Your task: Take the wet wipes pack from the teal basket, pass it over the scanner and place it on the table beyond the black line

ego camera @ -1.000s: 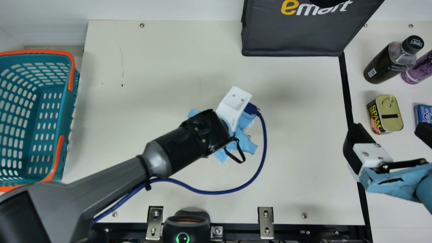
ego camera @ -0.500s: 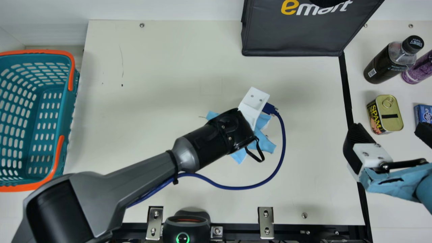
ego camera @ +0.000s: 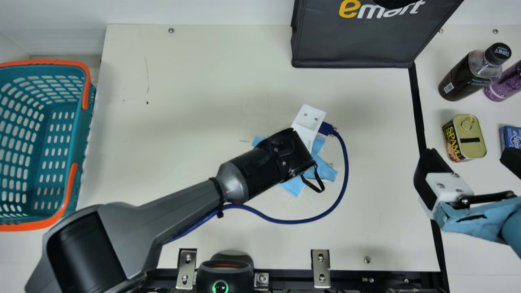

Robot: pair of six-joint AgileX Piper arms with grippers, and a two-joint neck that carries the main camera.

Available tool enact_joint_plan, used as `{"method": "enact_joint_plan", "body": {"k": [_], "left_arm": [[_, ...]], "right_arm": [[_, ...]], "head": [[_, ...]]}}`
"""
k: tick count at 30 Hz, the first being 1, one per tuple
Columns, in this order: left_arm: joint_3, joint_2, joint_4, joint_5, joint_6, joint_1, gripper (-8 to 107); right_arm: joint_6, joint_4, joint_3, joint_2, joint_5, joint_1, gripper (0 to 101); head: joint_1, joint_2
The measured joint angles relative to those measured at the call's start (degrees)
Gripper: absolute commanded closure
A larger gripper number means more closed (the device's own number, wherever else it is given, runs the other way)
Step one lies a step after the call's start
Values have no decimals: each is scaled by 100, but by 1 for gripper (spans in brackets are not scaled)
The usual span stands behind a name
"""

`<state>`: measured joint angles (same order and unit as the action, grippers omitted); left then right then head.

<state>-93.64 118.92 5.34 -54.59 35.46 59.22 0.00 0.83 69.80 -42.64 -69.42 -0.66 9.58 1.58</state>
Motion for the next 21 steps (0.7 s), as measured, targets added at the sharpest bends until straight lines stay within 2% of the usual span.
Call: {"method": "enact_joint_plan", "body": {"k": [2, 8, 21], "left_arm": [[47, -58, -72, 44, -12, -23, 9], [413, -481, -351, 360, -257, -202, 9], [1756, -1979, -762, 1105, -848, -853, 9]], "right_arm": [[0, 0, 0, 0, -5, 0, 6], [0, 0, 0, 0, -5, 0, 6], [0, 0, 0, 0, -5, 0, 6]], "head": [[0, -9], [0, 0], [0, 0]]}}
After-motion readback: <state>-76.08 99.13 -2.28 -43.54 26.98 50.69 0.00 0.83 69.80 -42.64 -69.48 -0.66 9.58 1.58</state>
